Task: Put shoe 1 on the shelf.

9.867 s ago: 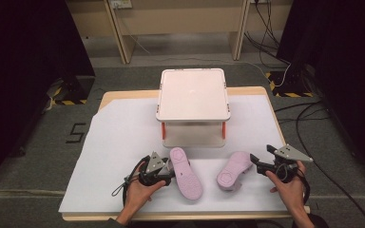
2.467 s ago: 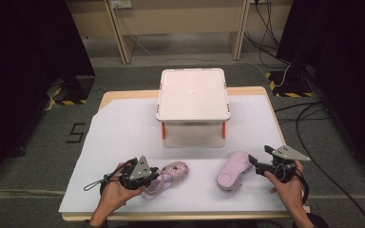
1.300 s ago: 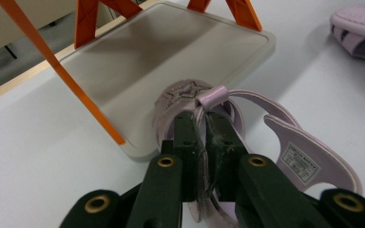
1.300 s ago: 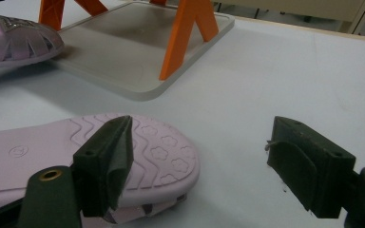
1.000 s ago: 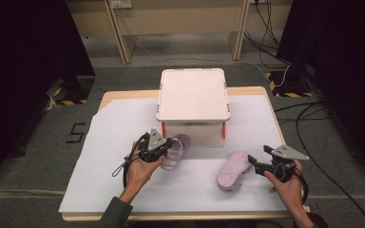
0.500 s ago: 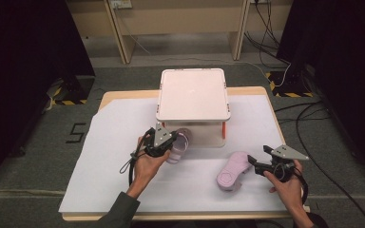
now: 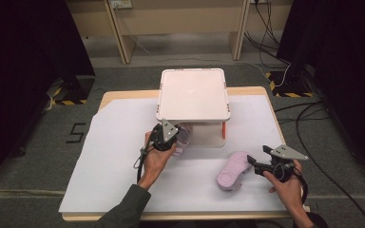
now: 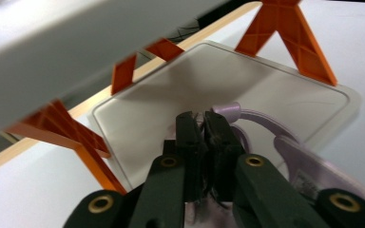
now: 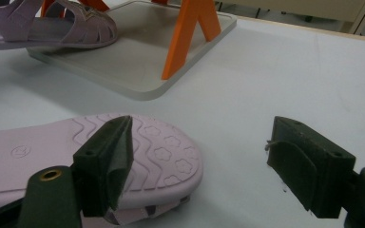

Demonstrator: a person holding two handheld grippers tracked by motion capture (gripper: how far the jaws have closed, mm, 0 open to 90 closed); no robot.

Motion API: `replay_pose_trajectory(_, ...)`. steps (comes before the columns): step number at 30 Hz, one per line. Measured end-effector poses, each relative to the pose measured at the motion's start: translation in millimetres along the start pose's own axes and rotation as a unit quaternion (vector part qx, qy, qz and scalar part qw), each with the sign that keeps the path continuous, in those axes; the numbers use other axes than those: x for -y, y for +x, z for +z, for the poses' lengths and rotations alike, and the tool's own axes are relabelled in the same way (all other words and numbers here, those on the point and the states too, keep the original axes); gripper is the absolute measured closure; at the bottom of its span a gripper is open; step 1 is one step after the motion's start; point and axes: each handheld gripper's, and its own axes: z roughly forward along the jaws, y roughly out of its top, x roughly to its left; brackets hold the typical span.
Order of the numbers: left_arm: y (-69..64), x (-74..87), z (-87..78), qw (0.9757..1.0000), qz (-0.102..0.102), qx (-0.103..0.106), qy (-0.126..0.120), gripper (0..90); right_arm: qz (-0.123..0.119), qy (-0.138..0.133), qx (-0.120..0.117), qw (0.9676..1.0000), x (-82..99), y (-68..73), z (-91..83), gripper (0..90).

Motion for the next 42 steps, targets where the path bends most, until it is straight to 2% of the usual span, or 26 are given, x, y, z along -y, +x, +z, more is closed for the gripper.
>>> replay_pose_trajectory(2,-0.1,2.2,-1.0,0.9997,-0.011,0.014,0.014,80.1,0.000,-0.002,-0.001,1.0000,-0.1,0.5,0.5,24.0)
replay_pose_trajectory(5,-0.9,6.4,-2.0,0.9995,-0.017,0.020,0.015,79.2,0.002,0.002,0.000,1.0000,-0.2,0.9,0.7,24.0)
replay_pose_trajectory(7,1.0,11.0,-4.4,0.9985,-0.032,0.038,0.022,75.3,-0.001,-0.002,-0.002,1.0000,-0.7,1.0,0.8,24.1)
replay_pose_trajectory(9,3.3,14.1,-5.6,0.9988,-0.029,0.032,0.025,70.8,0.001,0.001,-0.001,1.0000,-0.9,1.5,1.0,24.0)
replay_pose_trajectory(11,5.8,17.0,-7.1,0.9984,-0.039,0.035,0.022,65.5,0.001,0.001,-0.002,1.0000,-1.0,2.0,1.1,24.1)
replay_pose_trajectory(12,6.9,18.0,-8.5,0.9987,-0.034,0.027,0.027,60.8,-0.001,0.000,-0.001,1.0000,-1.1,1.8,1.6,24.0)
replay_pose_trajectory(13,6.8,19.0,-8.9,0.9987,-0.036,0.022,0.028,60.8,-0.001,0.000,-0.001,1.0000,-1.1,1.8,1.6,24.0)
replay_pose_trajectory(14,6.3,20.2,-9.2,0.9986,-0.033,0.027,0.029,56.5,0.000,0.001,-0.002,1.0000,-1.1,1.7,2.0,24.0)
replay_pose_trajectory(15,5.4,20.8,-8.5,0.9985,-0.034,0.029,0.032,56.5,0.000,0.001,-0.002,1.0000,-1.1,1.7,2.0,24.0)
replay_pose_trajectory(18,4.0,22.0,-5.8,0.9986,-0.012,0.018,0.047,44.1,0.000,0.001,-0.001,1.0000,-0.9,1.2,1.9,24.0)
replay_pose_trajectory(19,3.4,22.2,-5.8,0.9985,-0.012,0.020,0.049,42.1,-0.001,0.001,-0.001,1.0000,-0.9,1.2,1.8,24.0)
replay_pose_trajectory(21,1.4,22.2,-5.2,0.9987,-0.013,0.020,0.044,41.7,-0.001,0.000,-0.002,1.0000,-0.9,1.3,1.7,24.0)
replay_pose_trajectory(22,-0.7,21.9,-6.1,0.9984,-0.021,0.022,0.047,38.6,0.000,0.000,-0.001,1.0000,-1.0,1.3,1.5,24.0)
replay_pose_trajectory(24,-1.5,20.7,-7.3,0.9986,-0.013,0.019,0.048,37.6,0.000,0.000,-0.001,1.0000,-1.0,1.3,1.4,24.0)
replay_pose_trajectory(25,-2.8,20.8,-7.9,0.9983,-0.016,0.025,0.050,37.7,0.000,0.001,-0.001,1.0000,-1.0,1.2,1.5,24.0)
replay_pose_trajectory(26,-2.4,20.2,-8.6,0.9985,-0.010,0.026,0.047,37.9,0.000,0.001,-0.001,1.0000,-1.0,1.2,1.5,24.0)
replay_pose_trajectory(27,-3.1,20.2,-10.5,0.9983,-0.014,0.027,0.050,37.8,0.000,0.000,-0.001,1.0000,-1.0,1.2,1.5,24.0)
replay_pose_trajectory(28,-2.2,19.4,-11.7,0.9985,-0.010,0.028,0.046,36.5,-0.001,0.000,-0.002,1.0000,-1.0,1.5,1.4,24.0)
replay_pose_trajectory(29,-3.1,19.4,-13.3,0.9983,-0.019,0.029,0.047,36.5,-0.001,0.000,-0.002,1.0000,-1.0,1.5,1.4,24.0)
replay_pose_trajectory(30,-1.6,18.1,-15.4,0.9986,-0.015,0.031,0.041,32.7,-0.001,0.000,-0.002,1.0000,-1.0,1.5,1.5,24.0)
replay_pose_trajectory(31,-1.6,17.4,-17.1,0.9986,-0.018,0.033,0.038,32.7,-0.001,0.000,-0.002,1.0000,-1.0,1.5,1.5,24.0)
replay_pose_trajectory(33,-3.9,13.0,-26.0,0.9989,-0.019,0.041,0.016,30.2,0.000,0.000,-0.002,1.0000,-1.0,1.8,1.8,24.0)
replay_pose_trajectory(35,-5.5,11.1,-29.5,0.9987,-0.018,0.045,0.014,29.8,0.000,0.001,-0.002,1.0000,-1.0,1.8,1.7,23.9)
replay_pose_trajectory(37,-10.1,8.8,-36.5,0.9985,-0.012,0.054,0.006,27.5,0.000,0.001,-0.001,1.0000,-1.0,1.9,1.7,24.0)
replay_pose_trajectory(40,-17.5,10.3,-52.7,0.9964,-0.009,0.084,-0.005,25.8,-0.001,-0.001,-0.001,1.0000,-1.0,1.7,1.4,24.0)
replay_pose_trajectory(42,-19.2,14.5,-62.1,0.9959,-0.009,0.090,-0.008,24.5,-0.001,0.000,-0.001,1.0000,-1.1,1.3,1.2,24.0)
